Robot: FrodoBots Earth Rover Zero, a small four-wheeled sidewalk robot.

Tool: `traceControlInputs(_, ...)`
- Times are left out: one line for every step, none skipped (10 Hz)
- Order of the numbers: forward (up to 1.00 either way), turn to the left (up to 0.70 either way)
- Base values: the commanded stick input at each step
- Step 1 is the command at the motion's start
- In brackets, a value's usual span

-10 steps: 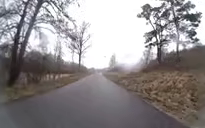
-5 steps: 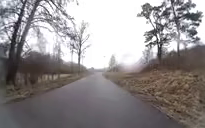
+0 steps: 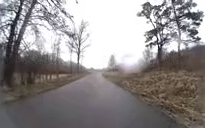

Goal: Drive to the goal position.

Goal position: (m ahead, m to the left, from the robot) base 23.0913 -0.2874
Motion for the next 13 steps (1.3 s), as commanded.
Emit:
traceControlInputs(0.7, 0.0)
traceControlInputs(0.7, 0.0)
traceControlInputs(0.7, 0.0)
traceControlInputs(0.7, 0.0)
traceControlInputs(0.7, 0.0)
traceControlInputs(0.7, 0.0)
traceControlInputs(0.7, 0.0)
traceControlInputs(0.7, 0.0)
traceControlInputs(0.7, 0.0)
traceControlInputs(0.7, 0.0)
traceControlInputs(0.7, 0.0)
traceControlInputs(0.7, 0.0)
traceControlInputs(0.7, 0.0)
